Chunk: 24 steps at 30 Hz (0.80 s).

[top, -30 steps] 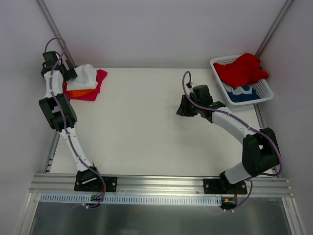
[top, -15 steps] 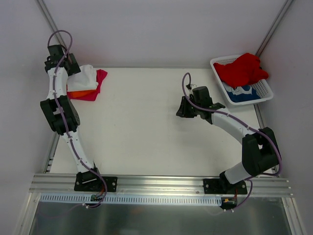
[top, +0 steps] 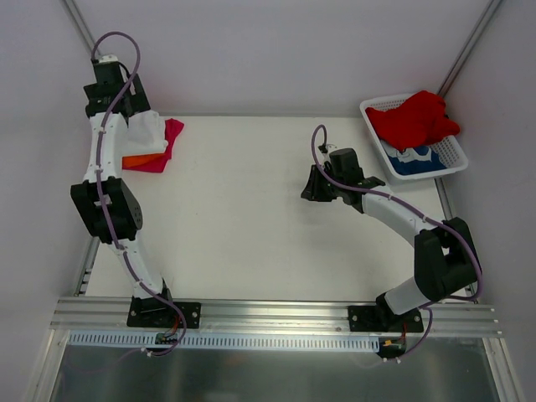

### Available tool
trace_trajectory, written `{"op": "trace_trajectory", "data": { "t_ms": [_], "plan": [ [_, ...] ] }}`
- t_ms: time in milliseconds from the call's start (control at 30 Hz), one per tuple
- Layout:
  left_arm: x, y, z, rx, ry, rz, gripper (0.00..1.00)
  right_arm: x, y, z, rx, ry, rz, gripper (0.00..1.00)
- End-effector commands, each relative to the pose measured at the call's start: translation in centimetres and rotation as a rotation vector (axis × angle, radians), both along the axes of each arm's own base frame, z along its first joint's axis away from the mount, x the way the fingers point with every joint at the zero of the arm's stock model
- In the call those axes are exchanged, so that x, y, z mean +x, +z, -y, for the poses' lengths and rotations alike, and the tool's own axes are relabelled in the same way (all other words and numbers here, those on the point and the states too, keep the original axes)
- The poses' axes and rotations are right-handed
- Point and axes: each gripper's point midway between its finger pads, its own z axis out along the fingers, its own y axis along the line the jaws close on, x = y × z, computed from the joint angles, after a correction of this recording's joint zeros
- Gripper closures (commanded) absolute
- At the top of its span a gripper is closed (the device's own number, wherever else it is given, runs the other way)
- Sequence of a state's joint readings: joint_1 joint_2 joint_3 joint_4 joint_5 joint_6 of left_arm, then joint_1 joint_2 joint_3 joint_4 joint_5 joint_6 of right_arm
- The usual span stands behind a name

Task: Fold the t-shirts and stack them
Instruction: Put the neatly folded tshirt into the corner of the board with the left arm

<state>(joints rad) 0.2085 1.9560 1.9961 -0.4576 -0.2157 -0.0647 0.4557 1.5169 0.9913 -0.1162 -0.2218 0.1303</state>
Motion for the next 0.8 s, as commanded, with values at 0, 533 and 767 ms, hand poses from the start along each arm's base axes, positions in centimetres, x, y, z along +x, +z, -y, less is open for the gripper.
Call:
{"op": "trace_trajectory", "data": {
  "t_ms": [0, 533, 767],
  "plan": [
    [-0.1, -0.3, 4.8, -0.026, -0.059, -0.006, 0.01, 0.0, 0.5, -0.4, 0.017, 0.005, 0.013, 0.70],
    [-5.1, -6.2, 24.6, -0.272, -0.306, -0.094, 0.01, 0.1, 1.5, 1.3, -0.049, -0.066, 0.014, 0.69],
    [-8.4, -9.3, 29.9, -0.318, -0.418, -0.133, 0.01, 0.5, 2.3, 2.0, -0.080, -0.096, 0.030, 0.68]
  ]
}}
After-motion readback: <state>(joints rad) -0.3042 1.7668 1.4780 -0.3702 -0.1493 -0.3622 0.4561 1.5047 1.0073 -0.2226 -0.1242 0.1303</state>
